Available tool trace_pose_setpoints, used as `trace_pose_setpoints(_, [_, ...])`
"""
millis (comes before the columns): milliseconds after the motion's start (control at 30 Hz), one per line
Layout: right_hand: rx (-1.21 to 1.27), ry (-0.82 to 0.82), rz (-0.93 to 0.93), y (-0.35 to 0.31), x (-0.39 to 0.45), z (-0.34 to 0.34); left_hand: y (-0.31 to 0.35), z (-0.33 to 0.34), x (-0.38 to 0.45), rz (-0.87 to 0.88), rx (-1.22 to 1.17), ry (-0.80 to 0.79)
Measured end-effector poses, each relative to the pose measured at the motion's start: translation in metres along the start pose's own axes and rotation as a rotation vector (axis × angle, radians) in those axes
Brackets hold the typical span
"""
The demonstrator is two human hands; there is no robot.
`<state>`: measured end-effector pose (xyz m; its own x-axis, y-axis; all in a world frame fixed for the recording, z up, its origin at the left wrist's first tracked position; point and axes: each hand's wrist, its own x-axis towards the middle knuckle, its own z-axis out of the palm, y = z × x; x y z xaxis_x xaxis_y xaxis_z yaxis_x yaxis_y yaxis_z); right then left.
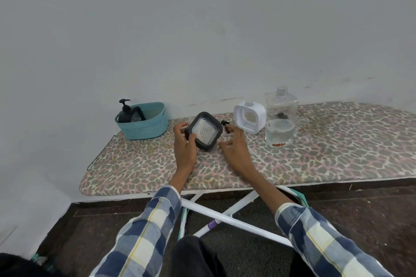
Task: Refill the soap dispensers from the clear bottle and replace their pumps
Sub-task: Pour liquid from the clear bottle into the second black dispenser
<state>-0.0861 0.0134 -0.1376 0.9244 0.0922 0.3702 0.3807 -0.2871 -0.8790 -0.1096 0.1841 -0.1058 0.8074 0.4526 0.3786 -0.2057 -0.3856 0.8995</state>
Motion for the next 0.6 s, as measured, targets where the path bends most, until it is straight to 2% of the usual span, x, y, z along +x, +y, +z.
trace_pose_setpoints(200, [0.030, -0.036, 0.047, -0.001, 0.005, -0.005, 0.000, 0.004, 0.003, 0.083, 0.009, -0.074])
trace_pose_setpoints(467, [-0.013, -0.002, 0.103, 0.005, 0.009, -0.001, -0.015, 0.011, 0.000, 0.017, 0.109, -0.182])
trace_pose_setpoints(600, [-0.097, 0.029, 0.050, -0.003, 0.000, 0.002, -0.019, 0.008, 0.001, 0.042, 0.183, -0.258])
